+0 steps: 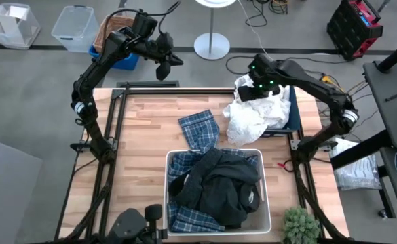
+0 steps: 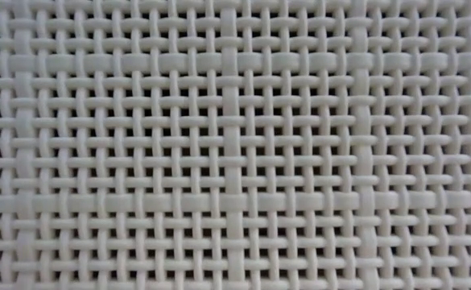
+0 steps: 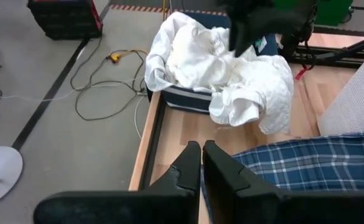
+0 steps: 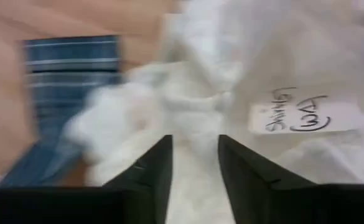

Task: Sort clothes
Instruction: Put the white shirt into the blue bin

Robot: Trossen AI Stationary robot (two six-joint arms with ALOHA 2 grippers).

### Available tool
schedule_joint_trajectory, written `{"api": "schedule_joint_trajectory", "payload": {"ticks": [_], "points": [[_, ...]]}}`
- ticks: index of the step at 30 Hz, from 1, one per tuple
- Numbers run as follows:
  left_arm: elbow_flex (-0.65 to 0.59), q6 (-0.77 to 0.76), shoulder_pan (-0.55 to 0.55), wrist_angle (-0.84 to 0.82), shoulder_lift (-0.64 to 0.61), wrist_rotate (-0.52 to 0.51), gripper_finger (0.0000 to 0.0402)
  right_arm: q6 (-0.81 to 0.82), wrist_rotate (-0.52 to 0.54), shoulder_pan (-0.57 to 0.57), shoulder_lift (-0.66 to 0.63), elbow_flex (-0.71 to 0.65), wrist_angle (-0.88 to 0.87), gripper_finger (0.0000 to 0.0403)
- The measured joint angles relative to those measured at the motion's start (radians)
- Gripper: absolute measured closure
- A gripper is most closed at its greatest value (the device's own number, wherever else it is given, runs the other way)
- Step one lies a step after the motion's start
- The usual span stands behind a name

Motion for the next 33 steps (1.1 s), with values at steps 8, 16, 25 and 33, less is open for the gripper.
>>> {"api": "schedule_joint_trajectory", "payload": {"ticks": [8, 16, 25, 33], "points": [[0.001, -0.036, -0.001, 0.092, 0.0, 0.001, 0.0401, -0.037, -0.114, 0.093, -0.038, 0.003, 0.038, 0.0195], [0.001, -0.049, -0.002, 0.105, 0.0, 0.001, 0.0401, -0.064, -0.107, 0.19, 0.104, -0.002, 0.042, 0.0146], [0.001, -0.072, -0.003, 0.106, 0.0, 0.001, 0.0401, -0.019, -0.051, 0.205, 0.199, -0.002, -0.007, 0.0165], [0.001, -0.072, -0.003, 0.106, 0.0, 0.001, 0.0401, -0.061, 0.0, 0.183, 0.199, -0.002, -0.003, 0.029]]}}
